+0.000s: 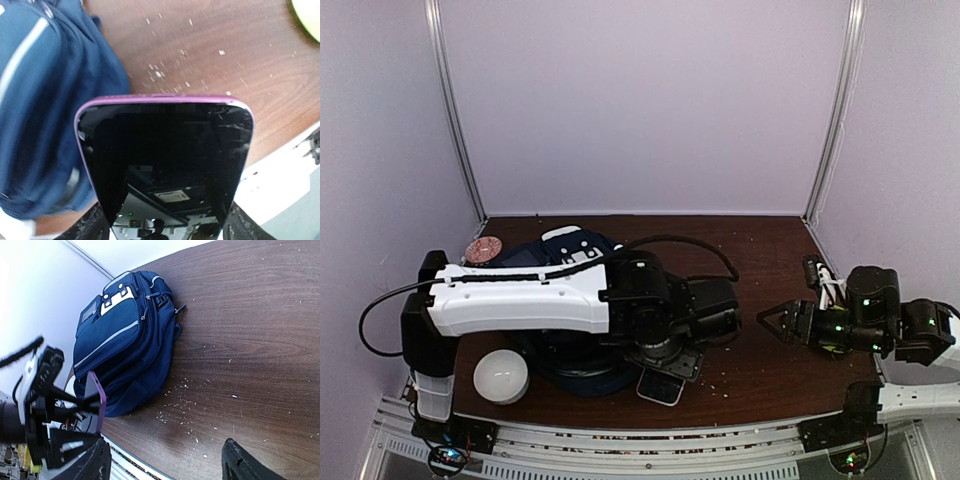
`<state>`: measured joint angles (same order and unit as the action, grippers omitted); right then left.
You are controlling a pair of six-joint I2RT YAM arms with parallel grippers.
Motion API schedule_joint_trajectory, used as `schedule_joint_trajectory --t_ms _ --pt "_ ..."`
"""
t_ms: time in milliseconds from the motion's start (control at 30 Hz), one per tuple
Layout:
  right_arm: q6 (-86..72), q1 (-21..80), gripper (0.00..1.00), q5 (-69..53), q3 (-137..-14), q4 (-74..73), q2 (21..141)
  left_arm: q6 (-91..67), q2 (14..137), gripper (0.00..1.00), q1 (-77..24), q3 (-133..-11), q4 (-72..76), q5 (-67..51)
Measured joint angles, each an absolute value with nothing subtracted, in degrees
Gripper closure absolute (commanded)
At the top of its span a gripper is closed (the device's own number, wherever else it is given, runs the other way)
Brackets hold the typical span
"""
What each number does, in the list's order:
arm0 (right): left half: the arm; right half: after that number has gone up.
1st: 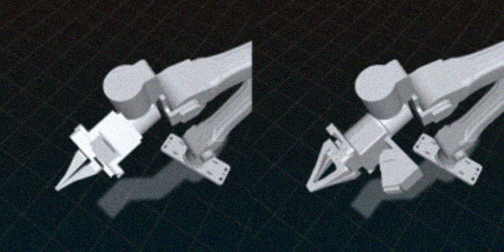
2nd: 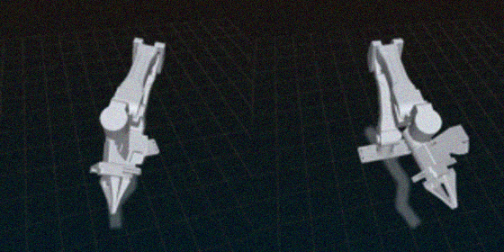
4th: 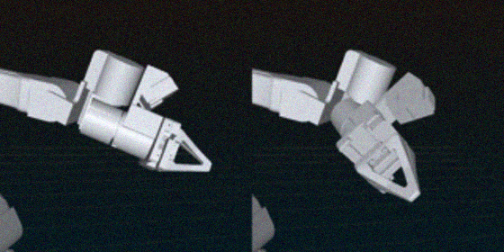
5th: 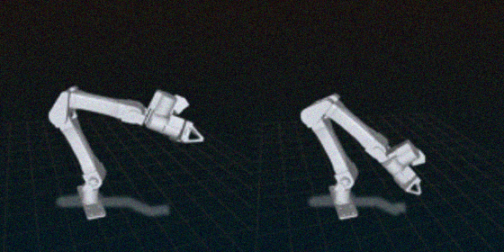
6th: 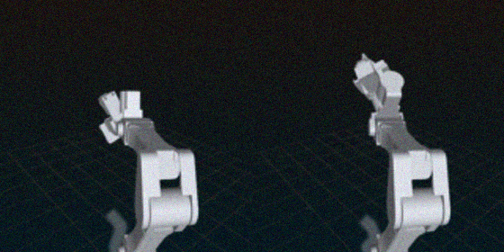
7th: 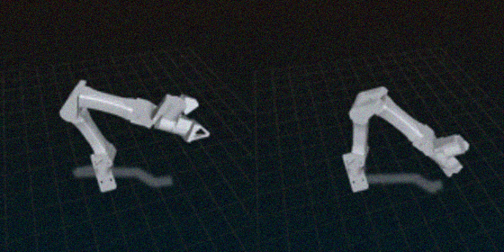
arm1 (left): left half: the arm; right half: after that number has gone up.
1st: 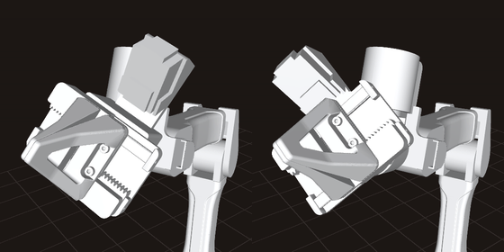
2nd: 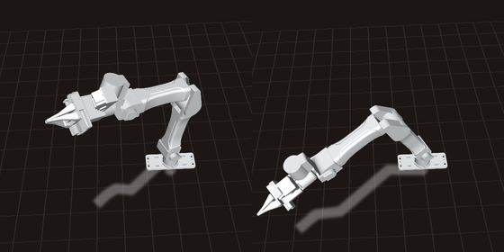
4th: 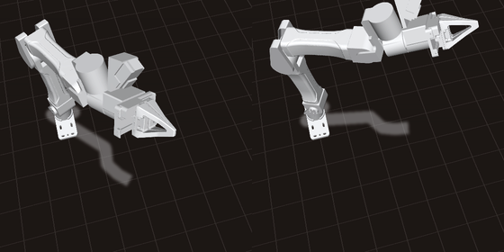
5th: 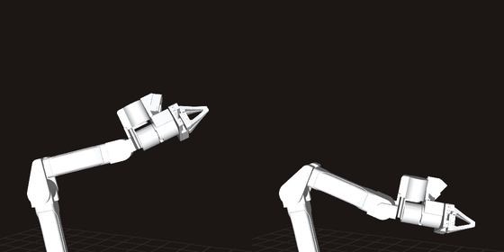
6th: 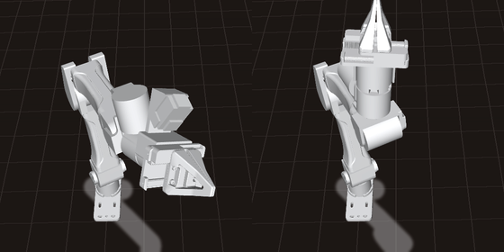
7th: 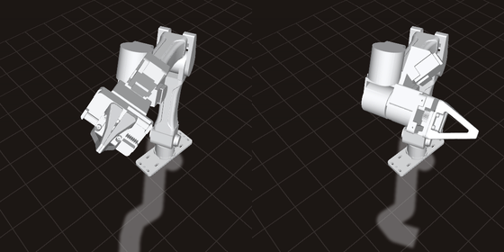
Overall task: Pack the student bag
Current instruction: Pick up the personal item from the center of the board.
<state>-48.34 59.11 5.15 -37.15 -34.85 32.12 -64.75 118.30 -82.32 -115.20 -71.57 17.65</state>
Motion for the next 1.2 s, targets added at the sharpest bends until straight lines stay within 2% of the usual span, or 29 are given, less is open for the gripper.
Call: schedule_joint_trajectory --t_ms 167,533,800,1200 --pt "-46.5 58.3 0.23 2.2 -37.6 -35.8 32.0 -56.0 116.8 0.44 -81.1 -115.2 -72.2 21.3" --pt "-42.1 52.6 0.25 -21.5 -42.9 -30.7 44.3 -37.9 106.7 0.42 -81.1 -101.5 -64.2 22.1" --pt "-45.3 48.4 0.28 -33.2 -40.6 -19.0 51.7 -30.6 104.0 0.42 -81.1 -98.3 -58.5 20.1" --pt "-50.2 48.4 0.48 -39.9 -40.6 -7.3 61.3 -26.8 104.0 0.42 -81.1 -98.3 -55.8 18.2"
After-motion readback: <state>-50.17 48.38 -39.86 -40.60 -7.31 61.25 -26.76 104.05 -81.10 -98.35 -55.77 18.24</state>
